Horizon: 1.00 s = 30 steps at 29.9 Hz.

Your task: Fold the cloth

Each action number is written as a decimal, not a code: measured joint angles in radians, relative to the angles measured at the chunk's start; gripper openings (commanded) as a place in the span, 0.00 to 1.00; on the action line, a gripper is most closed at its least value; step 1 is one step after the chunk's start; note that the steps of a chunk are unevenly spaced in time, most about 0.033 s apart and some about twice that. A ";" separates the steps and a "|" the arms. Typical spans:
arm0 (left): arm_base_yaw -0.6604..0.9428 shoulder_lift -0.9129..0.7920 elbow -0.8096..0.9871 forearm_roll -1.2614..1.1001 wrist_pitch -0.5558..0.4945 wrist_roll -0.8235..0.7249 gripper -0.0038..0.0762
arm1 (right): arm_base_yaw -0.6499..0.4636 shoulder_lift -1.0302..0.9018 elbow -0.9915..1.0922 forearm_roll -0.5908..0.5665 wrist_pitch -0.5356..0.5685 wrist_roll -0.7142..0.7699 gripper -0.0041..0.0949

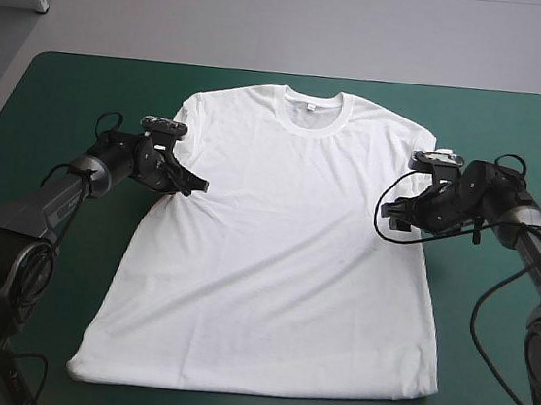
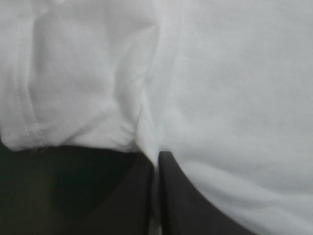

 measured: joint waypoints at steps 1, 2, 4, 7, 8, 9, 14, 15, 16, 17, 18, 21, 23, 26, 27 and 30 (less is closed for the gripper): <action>0.000 0.000 0.000 0.000 0.000 0.000 0.07 | 0.000 0.031 -0.012 0.006 -0.002 0.000 0.61; 0.000 0.000 0.000 0.000 0.000 0.000 0.07 | 0.000 0.050 -0.019 0.008 -0.005 0.000 0.60; 0.000 0.000 0.000 0.001 0.000 0.000 0.07 | 0.000 0.094 -0.035 0.012 -0.014 0.000 0.58; 0.000 0.000 0.000 0.002 0.000 0.000 0.07 | 0.000 0.126 -0.057 0.024 -0.024 -0.001 0.51; 0.000 0.000 0.000 0.003 -0.001 0.000 0.07 | 0.000 0.131 -0.062 0.029 -0.028 -0.007 0.47; 0.000 0.000 0.000 0.003 -0.001 0.000 0.07 | 0.000 0.135 -0.065 0.041 -0.034 -0.015 0.43; 0.000 0.000 0.000 0.004 -0.001 0.001 0.07 | 0.000 0.143 -0.066 0.076 -0.050 -0.055 0.09; 0.000 0.000 0.000 0.004 -0.001 0.001 0.07 | 0.000 0.144 -0.066 0.079 -0.050 -0.060 0.02; 0.000 0.000 0.000 0.007 -0.001 0.001 0.07 | 0.000 0.146 -0.066 0.081 -0.050 -0.065 0.03; -0.001 0.000 -0.002 0.013 0.000 0.001 0.07 | 0.000 0.147 -0.066 0.085 -0.048 -0.072 0.02; -0.002 0.000 -0.004 0.021 0.002 0.001 0.07 | 0.000 0.147 -0.066 0.087 -0.048 -0.077 0.02; -0.002 0.000 -0.017 0.047 0.021 0.001 0.07 | 0.000 0.143 -0.066 0.089 -0.046 -0.090 0.02; 0.000 -0.001 -0.028 0.065 0.041 0.001 0.07 | 0.000 0.131 -0.066 0.089 -0.050 -0.094 0.02; 0.000 -0.019 -0.054 0.087 0.071 0.001 0.07 | 0.000 0.091 -0.090 0.086 -0.048 -0.096 0.02; 0.000 -0.028 -0.067 0.094 0.085 0.001 0.07 | 0.000 0.076 -0.108 0.085 -0.048 -0.097 0.02; 0.000 -0.062 -0.134 0.105 0.127 0.001 0.07 | 0.000 0.043 -0.180 0.085 -0.040 -0.098 0.02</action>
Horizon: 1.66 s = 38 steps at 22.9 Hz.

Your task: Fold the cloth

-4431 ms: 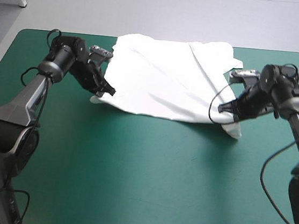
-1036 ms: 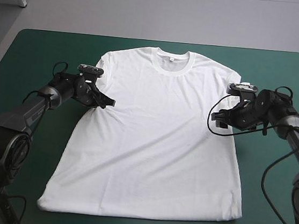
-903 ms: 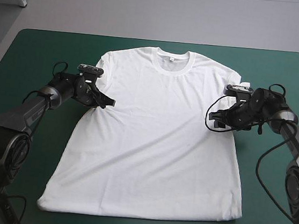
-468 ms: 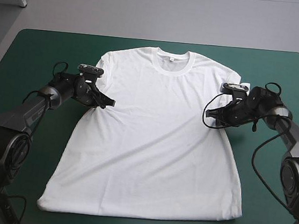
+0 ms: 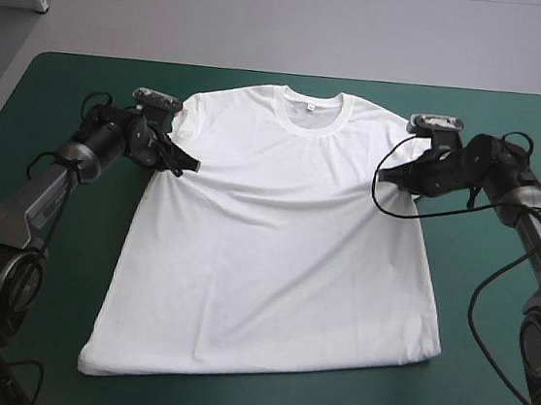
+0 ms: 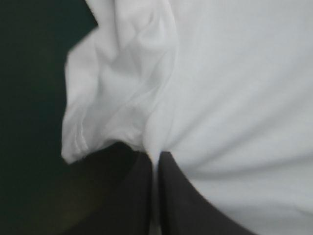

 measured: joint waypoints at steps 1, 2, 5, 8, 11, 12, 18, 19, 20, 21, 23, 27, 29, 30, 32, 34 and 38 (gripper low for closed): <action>0.000 -0.010 -0.031 0.001 0.015 0.001 0.07 | 0.000 -0.009 -0.033 0.000 0.008 0.000 0.02; 0.000 -0.020 -0.066 0.001 0.031 0.001 0.07 | 0.000 -0.013 -0.068 0.000 0.020 0.000 0.02; 0.000 -0.040 -0.188 0.003 0.081 0.014 0.07 | 0.000 -0.021 -0.176 -0.003 0.062 -0.001 0.02; 0.000 -0.051 -0.418 0.013 0.184 0.049 0.07 | 0.000 -0.022 -0.373 -0.017 0.147 0.002 0.02; 0.000 -0.059 -0.631 0.042 0.253 0.054 0.07 | 0.000 -0.022 -0.538 -0.033 0.197 0.016 0.02; 0.000 -0.062 -0.720 0.047 0.269 0.054 0.07 | 0.000 -0.023 -0.623 -0.038 0.210 0.018 0.02; 0.000 -0.073 -0.913 0.049 0.237 0.083 0.07 | 0.000 -0.034 -0.825 -0.030 0.148 0.013 0.02; 0.000 -0.066 -0.915 0.049 0.210 0.086 0.07 | 0.000 -0.027 -0.827 -0.030 0.107 0.009 0.02; 0.000 -0.057 -0.915 0.049 0.185 0.087 0.07 | 0.000 -0.019 -0.827 -0.030 0.077 0.007 0.02; 0.000 -0.048 -0.915 0.049 0.158 0.087 0.07 | 0.000 -0.009 -0.827 -0.029 0.049 0.006 0.02; 0.000 -0.019 -0.915 0.049 0.092 0.087 0.07 | 0.000 0.020 -0.827 -0.027 -0.043 -0.002 0.02; 0.000 0.052 -0.915 0.049 -0.058 0.087 0.07 | 0.000 0.088 -0.827 -0.026 -0.235 -0.008 0.02; 0.000 0.085 -0.914 0.051 -0.131 0.087 0.07 | 0.000 0.116 -0.827 -0.025 -0.352 -0.008 0.02; 0.000 0.103 -0.914 0.052 -0.187 0.087 0.07 | 0.000 0.133 -0.832 -0.026 -0.405 -0.008 0.02; 0.000 0.147 -0.914 0.053 -0.322 0.087 0.07 | 0.000 0.188 -0.871 -0.024 -0.527 -0.008 0.02; 0.000 0.170 -0.914 0.056 -0.369 0.087 0.07 | -0.001 0.235 -0.938 -0.022 -0.551 -0.008 0.02; 0.000 0.212 -0.914 0.060 -0.299 0.087 0.07 | -0.024 0.262 -0.984 -0.022 -0.319 0.003 0.02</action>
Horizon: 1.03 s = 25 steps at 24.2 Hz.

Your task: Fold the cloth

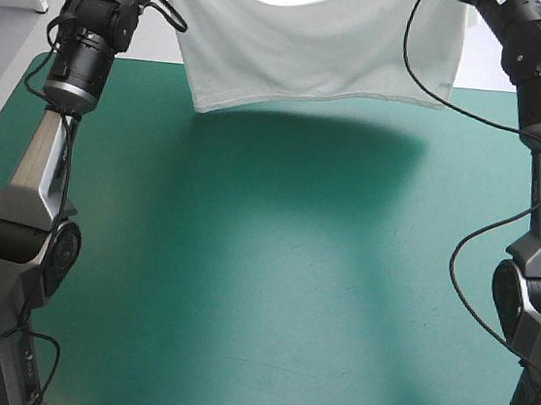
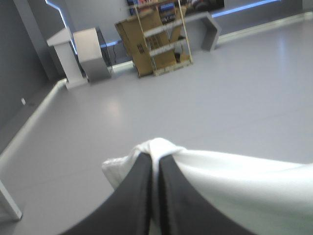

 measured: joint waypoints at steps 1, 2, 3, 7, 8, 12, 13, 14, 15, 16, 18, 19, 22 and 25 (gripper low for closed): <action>0.000 0.018 0.000 0.000 0.071 0.000 0.07 | -0.013 0.012 -0.002 -0.001 0.116 0.014 0.02; 0.000 0.037 0.000 0.000 0.161 0.000 0.07 | -0.025 0.033 -0.002 -0.003 0.240 0.029 0.02; 0.000 0.047 0.000 0.000 0.217 0.000 0.07 | -0.030 0.043 -0.002 -0.004 0.309 0.035 0.02; 0.000 0.075 0.007 0.000 0.508 0.000 0.07 | -0.041 0.100 -0.002 -0.025 0.632 0.074 0.02; 0.000 0.076 0.009 0.000 0.563 0.000 0.07 | -0.041 0.108 0.001 -0.036 0.691 0.081 0.02; 0.000 0.076 0.015 -0.024 0.824 0.026 0.07 | -0.041 0.054 0.189 -0.050 0.759 0.118 0.02; 0.000 0.071 0.028 -0.033 0.841 0.031 0.07 | -0.040 0.025 0.251 -0.053 0.761 0.115 0.02; 0.000 0.064 0.044 -0.046 0.846 0.036 0.07 | -0.038 -0.012 0.305 -0.056 0.760 0.110 0.02; 0.000 0.054 0.065 -0.058 0.846 0.038 0.07 | -0.035 -0.054 0.378 -0.060 0.757 0.105 0.02; 0.000 0.035 0.105 -0.074 0.846 0.041 0.07 | -0.031 -0.088 0.456 -0.064 0.755 0.096 0.02; 0.000 -0.035 0.235 -0.100 0.846 0.044 0.07 | -0.021 -0.213 0.667 -0.095 0.755 0.080 0.02; 0.000 -0.061 0.292 -0.100 0.846 0.044 0.07 | -0.019 -0.253 0.734 -0.111 0.755 0.078 0.02; 0.000 -0.170 0.481 -0.100 0.845 0.044 0.07 | -0.018 -0.350 0.896 -0.141 0.751 0.074 0.02; 0.000 -0.274 0.692 -0.100 0.841 0.044 0.07 | -0.018 -0.441 1.030 -0.144 0.744 0.074 0.03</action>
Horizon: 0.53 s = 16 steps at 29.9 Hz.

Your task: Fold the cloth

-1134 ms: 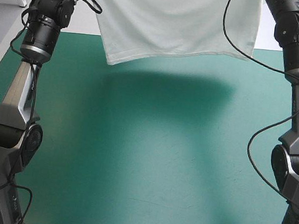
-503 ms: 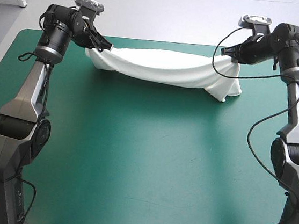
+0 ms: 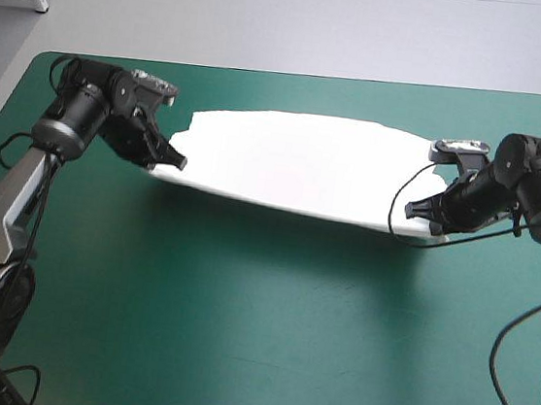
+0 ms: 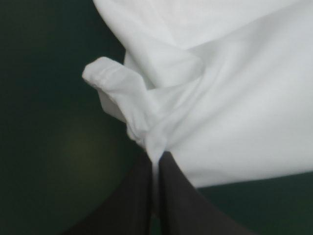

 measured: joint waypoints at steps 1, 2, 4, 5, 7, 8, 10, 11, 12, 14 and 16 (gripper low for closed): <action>0.000 -0.038 0.078 0.000 -0.003 0.000 0.07 | 0.000 -0.033 0.045 0.006 -0.003 0.000 0.03; 0.000 -0.077 0.155 0.000 -0.009 0.000 0.07 | 0.000 -0.072 0.099 0.013 -0.005 0.000 0.02; 0.000 -0.153 0.302 -0.011 -0.032 -0.003 0.07 | 0.000 -0.127 0.177 0.022 -0.007 0.000 0.02; 0.000 -0.197 0.368 -0.017 -0.049 -0.010 0.07 | 0.000 -0.149 0.210 0.025 -0.007 0.002 0.02; 0.000 -0.280 0.475 -0.023 -0.069 -0.027 0.07 | 0.000 -0.194 0.285 0.027 -0.007 0.004 0.02; 0.000 -0.317 0.527 -0.024 -0.075 -0.032 0.07 | 0.000 -0.211 0.313 0.027 -0.007 0.004 0.02; 0.000 -0.368 0.611 -0.025 -0.086 -0.038 0.07 | 0.000 -0.233 0.375 0.034 -0.008 0.003 0.02; 0.000 -0.387 0.650 -0.025 -0.093 -0.040 0.07 | 0.000 -0.238 0.402 0.040 -0.008 0.002 0.03; 0.000 -0.402 0.685 -0.025 -0.101 -0.041 0.07 | 0.000 -0.243 0.430 0.044 -0.009 0.001 0.03; 0.000 -0.414 0.734 -0.025 -0.116 -0.041 0.09 | 0.000 -0.246 0.460 0.054 -0.012 -0.010 0.06; 0.000 -0.416 0.772 -0.025 -0.131 -0.040 0.13 | 0.000 -0.250 0.481 0.069 -0.017 -0.028 0.13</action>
